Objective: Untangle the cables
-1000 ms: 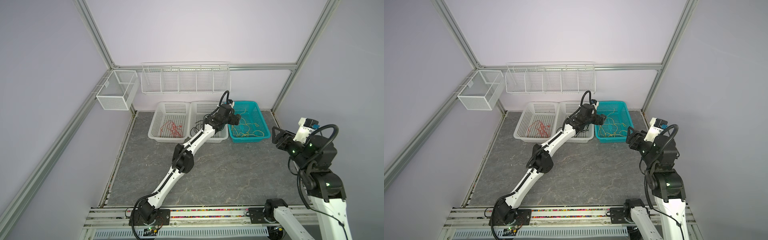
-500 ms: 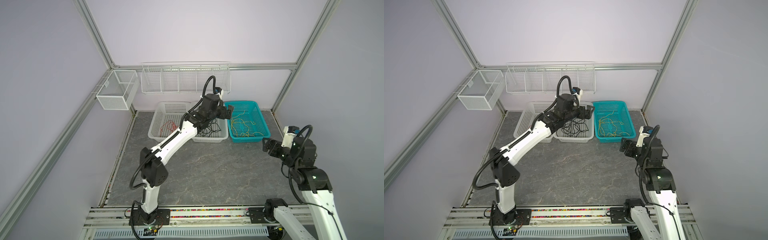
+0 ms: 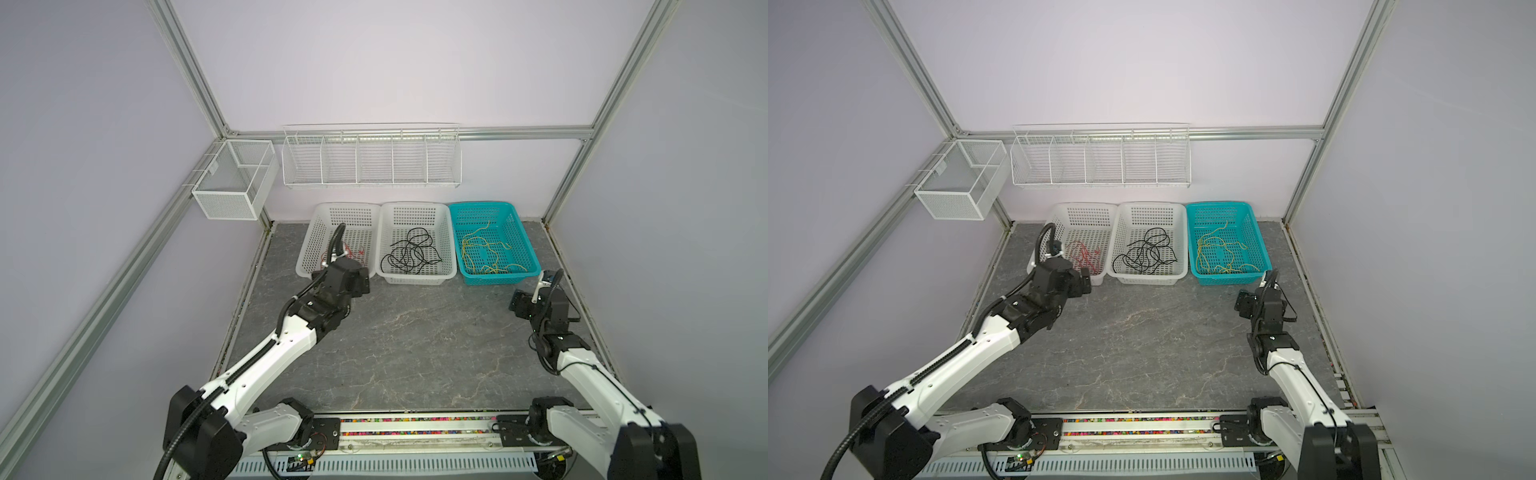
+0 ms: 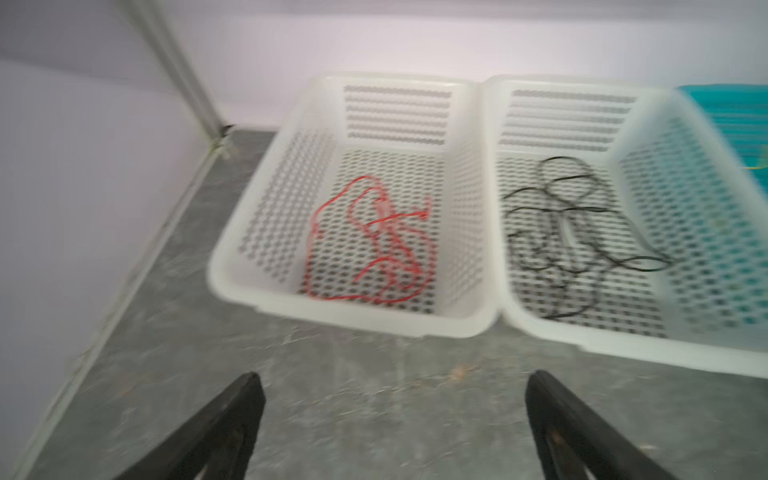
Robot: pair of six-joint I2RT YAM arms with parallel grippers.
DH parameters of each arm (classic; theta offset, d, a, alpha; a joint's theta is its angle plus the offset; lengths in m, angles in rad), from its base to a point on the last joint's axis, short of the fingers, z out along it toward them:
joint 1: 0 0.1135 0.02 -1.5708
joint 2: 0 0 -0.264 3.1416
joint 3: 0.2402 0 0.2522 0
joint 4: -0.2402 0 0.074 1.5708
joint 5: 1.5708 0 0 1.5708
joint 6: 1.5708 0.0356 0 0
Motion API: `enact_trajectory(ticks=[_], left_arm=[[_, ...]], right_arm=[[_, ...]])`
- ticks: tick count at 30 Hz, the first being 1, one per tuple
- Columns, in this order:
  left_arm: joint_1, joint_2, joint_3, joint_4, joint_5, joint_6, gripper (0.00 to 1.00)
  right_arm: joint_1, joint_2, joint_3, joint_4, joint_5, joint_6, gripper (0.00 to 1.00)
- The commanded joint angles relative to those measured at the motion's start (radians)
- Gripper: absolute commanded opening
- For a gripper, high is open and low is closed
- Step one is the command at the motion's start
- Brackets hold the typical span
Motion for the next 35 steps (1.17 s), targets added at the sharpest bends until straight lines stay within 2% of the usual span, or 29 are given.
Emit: enact_trajectory(ticks=[1, 3, 4, 7, 9, 11, 12, 13, 14, 15, 17, 18, 20, 24, 28, 35], left_arm=[[0.097, -0.092, -0.169, 0.160, -0.065, 0.061, 0.99], [0.134, -0.137, -0.297, 0.366, -0.068, 0.132, 0.99], [0.164, -0.141, -0.353, 0.455, -0.035, 0.151, 0.99], [0.282, -0.065, -0.352, 0.479, 0.028, 0.059, 0.99], [0.324, -0.020, -0.353, 0.570, 0.066, 0.069, 0.99], [0.336, 0.027, -0.399, 0.761, 0.083, 0.138, 0.99], [0.339, 0.070, -0.443, 0.888, 0.080, 0.195, 0.99], [0.349, 0.121, -0.458, 0.932, 0.084, 0.236, 0.99], [0.366, 0.186, -0.463, 0.949, 0.078, 0.240, 0.99], [0.395, 0.236, -0.475, 1.066, 0.083, 0.235, 1.00], [0.417, 0.272, -0.451, 1.059, 0.175, 0.271, 1.00], [0.450, 0.317, -0.456, 1.101, 0.200, 0.240, 0.99], [0.470, 0.395, -0.476, 1.208, 0.163, 0.202, 0.99], [0.473, 0.403, -0.450, 1.167, 0.197, 0.212, 1.00], [0.473, 0.435, -0.477, 1.269, 0.202, 0.233, 1.00], [0.471, 0.439, -0.480, 1.286, 0.211, 0.244, 1.00]], right_arm=[[0.009, 0.133, -0.061, 0.357, 0.018, -0.111, 0.88], [0.015, 0.213, -0.082, 0.503, 0.035, -0.142, 0.88], [0.019, 0.229, -0.068, 0.506, 0.020, -0.170, 0.88], [-0.008, 0.305, -0.093, 0.642, 0.019, -0.178, 0.88], [-0.020, 0.377, -0.098, 0.730, -0.008, -0.178, 0.88], [-0.022, 0.446, -0.052, 0.697, -0.069, -0.199, 0.88], [-0.024, 0.481, -0.065, 0.781, -0.054, -0.202, 0.88], [-0.026, 0.458, -0.052, 0.724, -0.042, -0.188, 0.88], [-0.032, 0.433, -0.035, 0.635, -0.056, -0.171, 0.88], [-0.035, 0.452, -0.051, 0.700, -0.059, -0.178, 0.88], [-0.036, 0.446, -0.052, 0.696, -0.060, -0.177, 0.88], [-0.034, 0.435, -0.044, 0.658, -0.060, -0.175, 0.88], [-0.028, 0.451, -0.051, 0.708, -0.047, -0.183, 0.88], [-0.026, 0.444, -0.047, 0.687, -0.044, -0.179, 0.88], [-0.026, 0.443, -0.044, 0.676, -0.045, -0.178, 0.88], [-0.029, 0.442, -0.044, 0.672, -0.051, -0.177, 0.88]])
